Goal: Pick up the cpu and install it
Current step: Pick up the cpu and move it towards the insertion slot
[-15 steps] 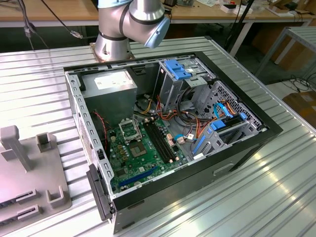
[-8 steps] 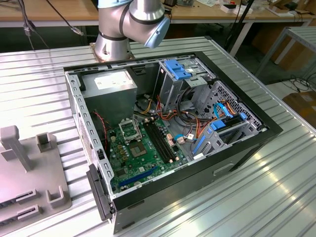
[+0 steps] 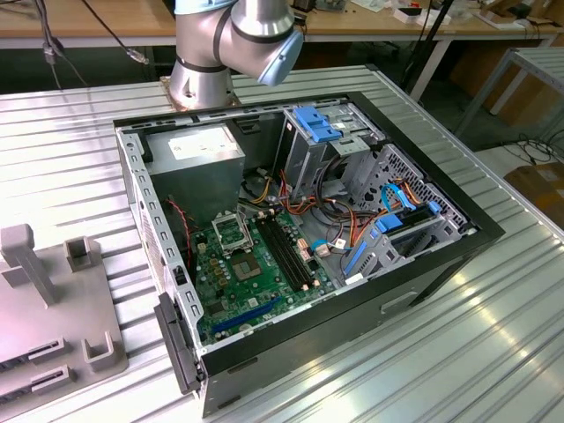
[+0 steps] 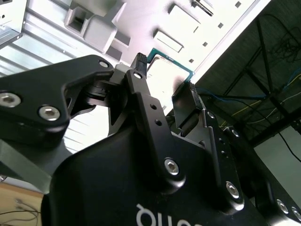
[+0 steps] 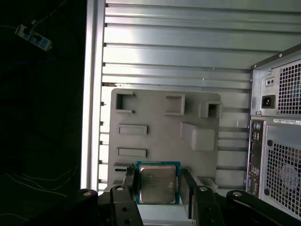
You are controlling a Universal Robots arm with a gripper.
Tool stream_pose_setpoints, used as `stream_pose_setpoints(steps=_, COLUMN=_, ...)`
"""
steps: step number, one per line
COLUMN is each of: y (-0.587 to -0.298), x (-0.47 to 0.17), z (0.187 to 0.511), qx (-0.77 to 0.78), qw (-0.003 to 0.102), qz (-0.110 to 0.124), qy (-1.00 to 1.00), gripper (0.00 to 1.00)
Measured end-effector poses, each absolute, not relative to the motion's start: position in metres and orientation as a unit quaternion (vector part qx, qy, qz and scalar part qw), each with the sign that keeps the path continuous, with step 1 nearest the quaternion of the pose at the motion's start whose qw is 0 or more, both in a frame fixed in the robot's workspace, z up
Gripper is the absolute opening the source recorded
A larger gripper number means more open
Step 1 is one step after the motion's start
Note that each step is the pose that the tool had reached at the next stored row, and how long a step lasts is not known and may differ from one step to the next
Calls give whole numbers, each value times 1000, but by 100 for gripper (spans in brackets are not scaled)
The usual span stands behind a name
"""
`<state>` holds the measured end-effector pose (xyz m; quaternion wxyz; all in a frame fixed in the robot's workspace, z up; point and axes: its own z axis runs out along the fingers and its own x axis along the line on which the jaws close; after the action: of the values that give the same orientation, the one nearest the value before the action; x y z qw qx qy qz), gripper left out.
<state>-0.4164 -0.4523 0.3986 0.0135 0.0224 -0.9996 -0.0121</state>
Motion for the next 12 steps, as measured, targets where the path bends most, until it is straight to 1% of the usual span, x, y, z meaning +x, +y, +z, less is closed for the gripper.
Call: stream_pose_setpoints(steps=12, y=-452, x=-402, z=399, qx=22, qw=13, qz=-12, qy=-1000, gripper=47)
